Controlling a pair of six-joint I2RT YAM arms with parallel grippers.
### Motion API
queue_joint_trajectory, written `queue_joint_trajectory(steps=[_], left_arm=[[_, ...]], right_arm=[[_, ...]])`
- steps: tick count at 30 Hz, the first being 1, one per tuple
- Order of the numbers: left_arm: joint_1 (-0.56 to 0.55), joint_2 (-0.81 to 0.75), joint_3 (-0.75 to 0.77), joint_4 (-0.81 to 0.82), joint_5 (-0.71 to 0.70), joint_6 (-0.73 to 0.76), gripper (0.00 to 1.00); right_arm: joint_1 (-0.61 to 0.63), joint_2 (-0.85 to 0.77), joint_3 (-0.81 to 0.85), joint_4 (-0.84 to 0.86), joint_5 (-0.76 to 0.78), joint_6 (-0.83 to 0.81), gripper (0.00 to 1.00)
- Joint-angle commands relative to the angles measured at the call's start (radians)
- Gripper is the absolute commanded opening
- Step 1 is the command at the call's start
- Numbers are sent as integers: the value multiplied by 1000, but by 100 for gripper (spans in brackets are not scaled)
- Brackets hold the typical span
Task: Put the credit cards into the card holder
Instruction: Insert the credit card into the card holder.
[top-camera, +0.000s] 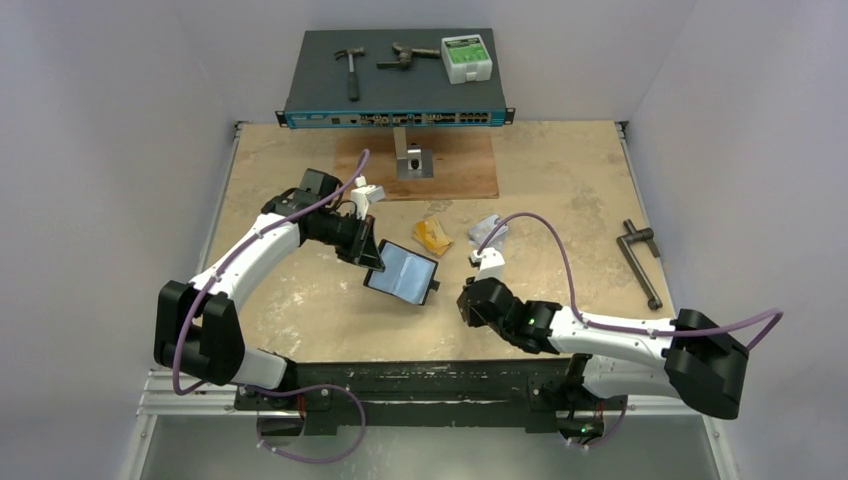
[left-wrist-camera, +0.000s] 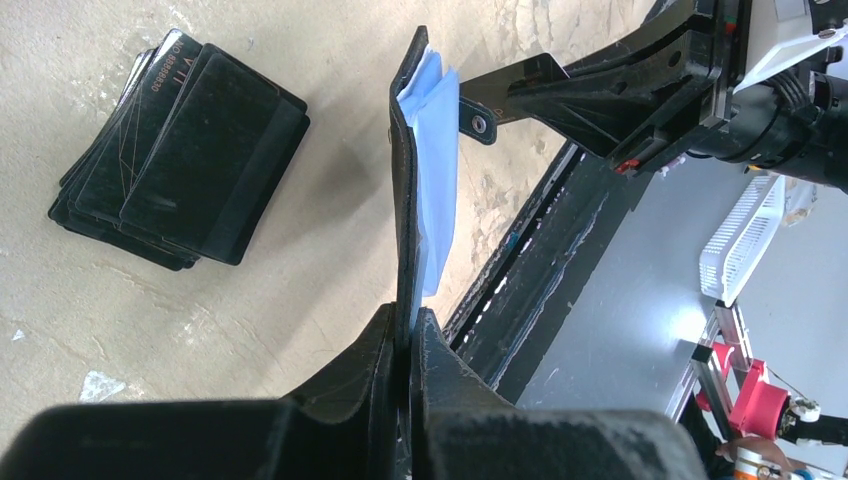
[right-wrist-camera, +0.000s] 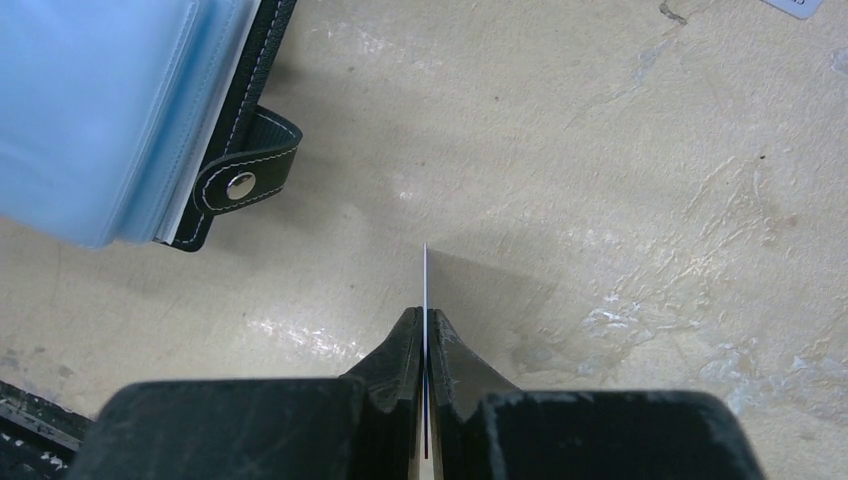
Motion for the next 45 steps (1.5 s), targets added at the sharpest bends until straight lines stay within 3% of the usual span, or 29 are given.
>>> queue_joint_trajectory(steps=[1,8,13,19,26,36,45], left_arm=[[7,-22,24,22,21,-13,0],[13,-18,15,21,42,4,0],[20,-31,33,-7,104,53,0],[20,-72,112,-81,234,135,0],[18,-117,184,-222,376,224,0],[17,-136,208,-364,475,347,0],[15,-147,213,-388,498,388,0]], right_arm=[[6,-4,46,-27,30,7,0],[3,-111,137,-90,-26,-102,0],[-13,-293,164,-64,-290,-172,0],[-16,-464,113,155,-489,-191,0],[-16,-389,127,319,-599,-214,0],[-16,-356,145,330,-587,-230,0],[-17,-342,150,309,-536,-209,0]])
